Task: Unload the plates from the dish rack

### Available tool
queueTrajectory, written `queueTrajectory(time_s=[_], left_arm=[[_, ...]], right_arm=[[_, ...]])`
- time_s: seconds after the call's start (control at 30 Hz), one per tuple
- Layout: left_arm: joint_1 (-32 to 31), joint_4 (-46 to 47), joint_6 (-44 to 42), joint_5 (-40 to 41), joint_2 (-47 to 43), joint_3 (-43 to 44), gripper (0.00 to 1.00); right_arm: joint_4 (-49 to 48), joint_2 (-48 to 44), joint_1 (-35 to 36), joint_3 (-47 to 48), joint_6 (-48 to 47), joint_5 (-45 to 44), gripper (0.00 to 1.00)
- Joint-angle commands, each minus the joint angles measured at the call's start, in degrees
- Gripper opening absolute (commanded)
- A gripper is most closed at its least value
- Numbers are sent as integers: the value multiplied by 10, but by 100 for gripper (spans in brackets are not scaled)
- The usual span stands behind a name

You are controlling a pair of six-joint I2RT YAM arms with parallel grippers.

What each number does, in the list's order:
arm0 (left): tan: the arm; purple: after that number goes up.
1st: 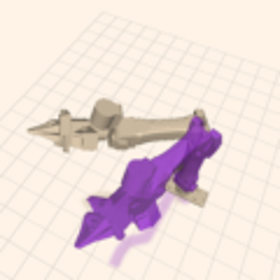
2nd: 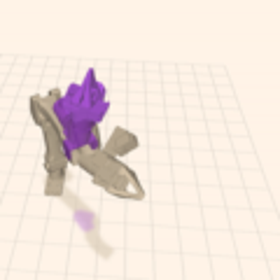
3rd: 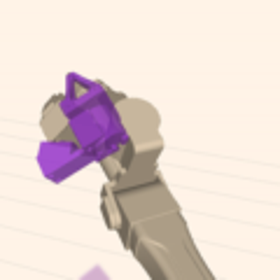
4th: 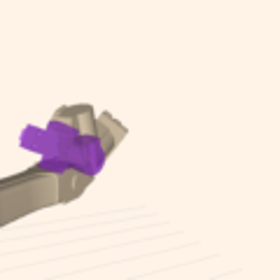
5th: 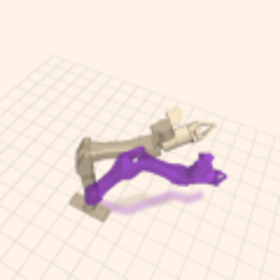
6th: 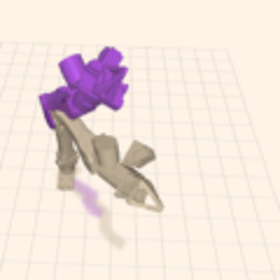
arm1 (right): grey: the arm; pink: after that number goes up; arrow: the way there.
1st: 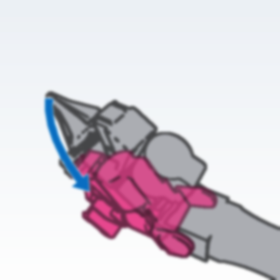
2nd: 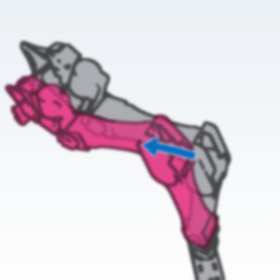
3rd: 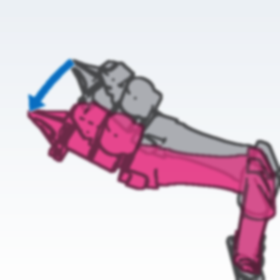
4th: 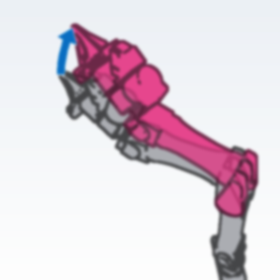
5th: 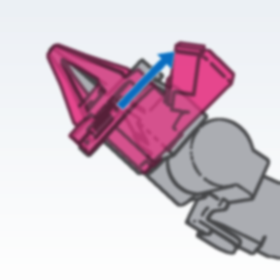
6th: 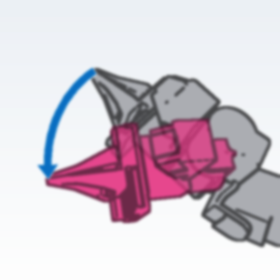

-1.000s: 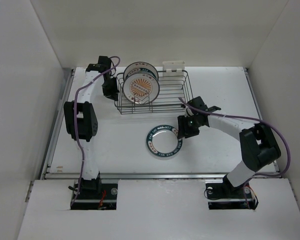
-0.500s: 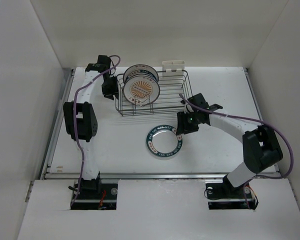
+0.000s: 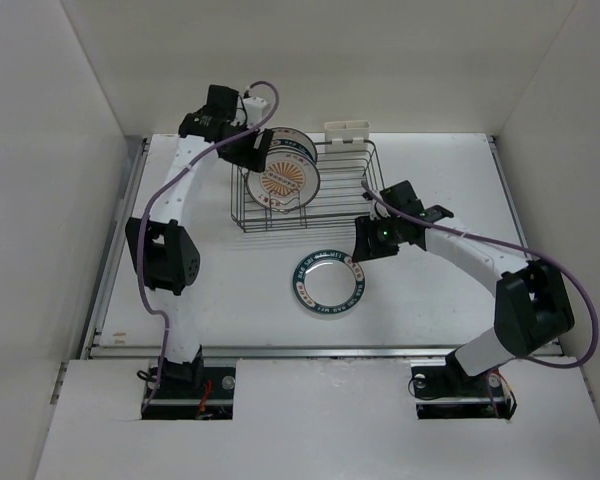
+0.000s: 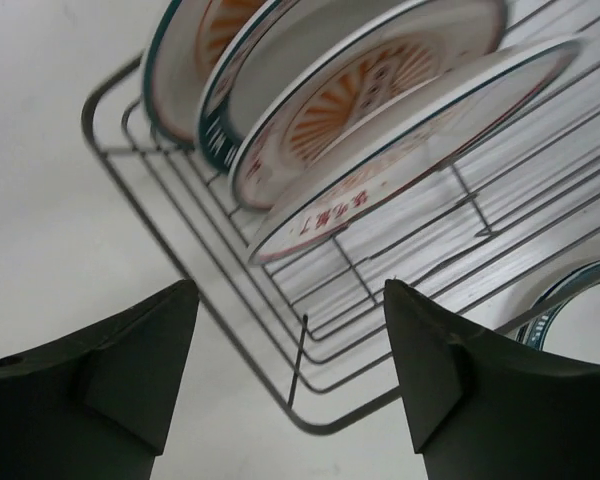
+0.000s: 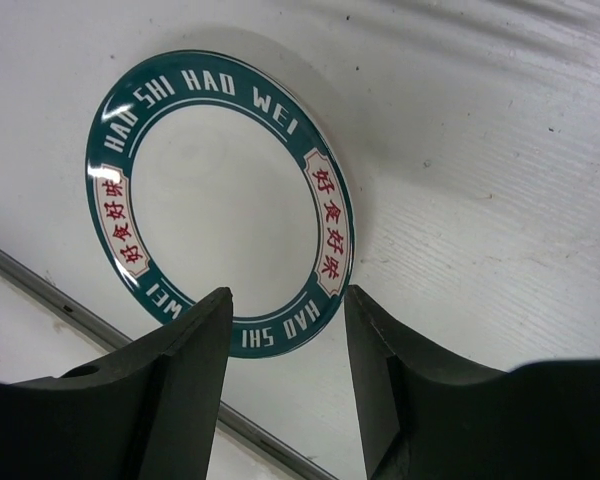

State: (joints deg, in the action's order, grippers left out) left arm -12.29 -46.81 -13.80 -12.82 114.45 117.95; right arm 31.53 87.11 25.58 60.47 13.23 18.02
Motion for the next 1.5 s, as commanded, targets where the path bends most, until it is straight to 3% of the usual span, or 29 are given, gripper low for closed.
queueTrajectory(time_s=[0.0, 0.17, 0.37, 0.53, 0.6, 0.73, 0.97, 1.13, 1.3, 1.47], left_arm=[[-23, 7, -83, -38, 27, 53, 73], [-41, 12, -83, -10, 82, 112, 68], [-53, 7, -78, 1, 93, 117, 43], [-53, 12, -78, 13, 93, 97, 43], [-58, 12, -78, 19, 93, 97, 24], [-58, 17, -73, 24, 78, 97, 0], [-58, 56, -103, 53, 9, 52, 0], [-58, 51, -93, 31, -10, 63, 0], [-58, 51, -59, -5, -41, 85, 0], [-63, 30, -41, -11, -52, 101, 0]], right_arm=[[-7, 3, 3, 29, -8, 5, 54], [-1, -8, 3, 29, -13, 0, 54], [5, -13, 3, 24, -13, 0, 54], [5, -7, 3, 30, -13, 0, 54], [10, -7, 3, 30, -18, 0, 54], [10, -7, 3, 35, -23, -5, 54], [4, -7, 3, 35, -23, 7, 54], [4, -7, 3, 83, -23, 20, 54], [41, 31, -12, 221, -11, -44, 64], [78, 123, -43, 380, -5, -44, 65]])
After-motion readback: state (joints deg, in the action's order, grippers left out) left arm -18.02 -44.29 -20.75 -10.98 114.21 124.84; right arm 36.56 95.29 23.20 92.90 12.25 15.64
